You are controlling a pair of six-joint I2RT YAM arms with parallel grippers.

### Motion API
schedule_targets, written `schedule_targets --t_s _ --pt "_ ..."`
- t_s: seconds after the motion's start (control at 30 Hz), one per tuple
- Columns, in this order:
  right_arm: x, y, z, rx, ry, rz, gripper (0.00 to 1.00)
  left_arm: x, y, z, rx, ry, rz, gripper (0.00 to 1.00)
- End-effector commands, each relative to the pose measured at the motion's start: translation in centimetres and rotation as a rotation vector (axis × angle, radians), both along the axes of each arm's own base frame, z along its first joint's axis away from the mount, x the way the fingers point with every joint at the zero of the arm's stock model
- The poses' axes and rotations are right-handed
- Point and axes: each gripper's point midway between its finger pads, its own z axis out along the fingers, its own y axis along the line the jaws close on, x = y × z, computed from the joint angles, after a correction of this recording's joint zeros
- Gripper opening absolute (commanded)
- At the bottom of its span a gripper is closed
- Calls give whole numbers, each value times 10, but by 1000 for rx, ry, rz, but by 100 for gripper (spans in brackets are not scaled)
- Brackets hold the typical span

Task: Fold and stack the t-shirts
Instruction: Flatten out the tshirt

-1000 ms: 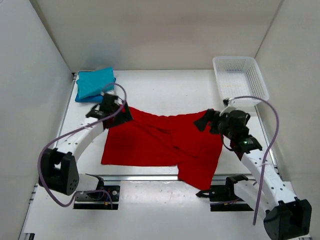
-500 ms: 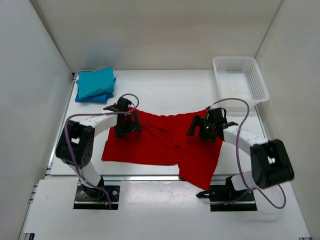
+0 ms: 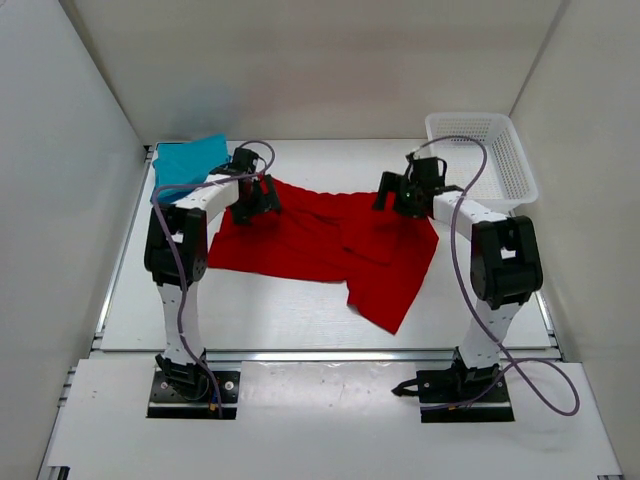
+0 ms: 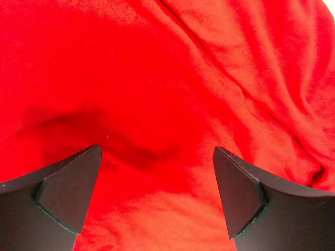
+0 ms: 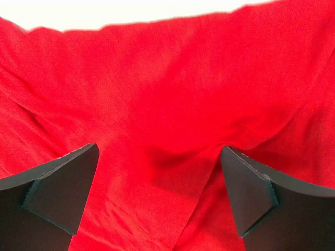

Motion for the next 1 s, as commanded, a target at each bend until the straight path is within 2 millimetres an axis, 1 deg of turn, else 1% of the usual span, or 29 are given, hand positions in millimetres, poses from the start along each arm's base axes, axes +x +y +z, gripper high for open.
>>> schedule_targets --t_s 0.0,0.03,0.07,0.13,0.17,0.2,0.23,0.27,0.3,0.33,0.37,0.4,0.43,0.47,0.5,0.53,0.57,0.6,0.63,0.67,0.7,0.73,0.77,0.8,0.83,0.87,0.9,0.93,0.97 --pt "31 -7 52 -57 -144 17 99 6 8 55 1 -86 -12 99" --pt "30 -6 70 -66 -187 18 99 -2 11 69 -7 -113 -5 99" --pt "21 -6 69 -78 -182 19 99 -7 18 72 -3 -117 17 99" --pt "-8 6 83 -65 -206 52 99 -40 31 81 -15 -105 71 99" --pt "-19 9 90 -61 -212 49 99 -59 43 80 -27 -88 111 99" --pt "-34 5 80 -56 -176 36 99 -68 56 78 -38 -74 161 98" --pt "-57 8 74 -51 -155 40 99 -88 73 70 -29 -57 210 99" --pt "-72 18 87 -19 -182 65 100 -114 82 59 -34 -25 255 98" --pt "-90 19 71 -9 -149 77 99 -125 103 51 14 -17 336 99" --pt "-111 22 65 -11 -129 95 99 -143 120 41 32 -18 395 99" --pt "-129 23 61 -24 -107 96 99 -154 120 36 29 -15 399 99" --pt "-137 17 56 -46 -85 85 99 -159 135 31 33 -3 449 98" --pt "-153 20 53 -54 -64 108 99 -160 139 29 58 -6 459 99" --pt "-166 22 55 -60 -53 123 99 -158 140 28 65 6 478 98" --pt "-180 23 49 -64 -26 136 98 -149 135 27 77 0 450 98" --pt "-189 20 43 -74 -2 140 98 -145 141 27 113 -10 468 98" --pt "-202 21 39 -70 20 145 97 -138 146 25 133 -5 487 93" --pt "-209 24 38 -62 29 162 96 -127 148 25 140 -16 490 92" --pt "-218 22 33 -59 54 154 96 -125 150 24 137 -9 505 88" --pt "-228 22 28 -60 78 167 96 -122 155 18 138 11 519 82" --pt "-237 19 22 -70 104 169 96 -119 155 15 139 15 522 78" --pt "-242 19 20 -65 116 164 95 -110 159 18 152 -19 527 77" --pt "-248 16 15 -66 136 160 95 -111 159 17 168 -22 521 75" --pt "-256 16 12 -60 156 174 95 -105 159 19 168 -37 525 72" --pt "-262 12 5 -65 181 150 95 -102 155 17 166 -45 500 73" --pt "-266 10 3 -66 195 147 94 -101 154 15 166 -42 500 72" --pt "-269 10 -1 -61 202 147 94 -103 146 11 172 -33 475 71" --pt "-273 4 -7 -63 224 128 95 -108 145 3 182 -13 467 71" --pt "-274 6 -5 -53 228 135 94 -112 143 -2 182 3 469 70"
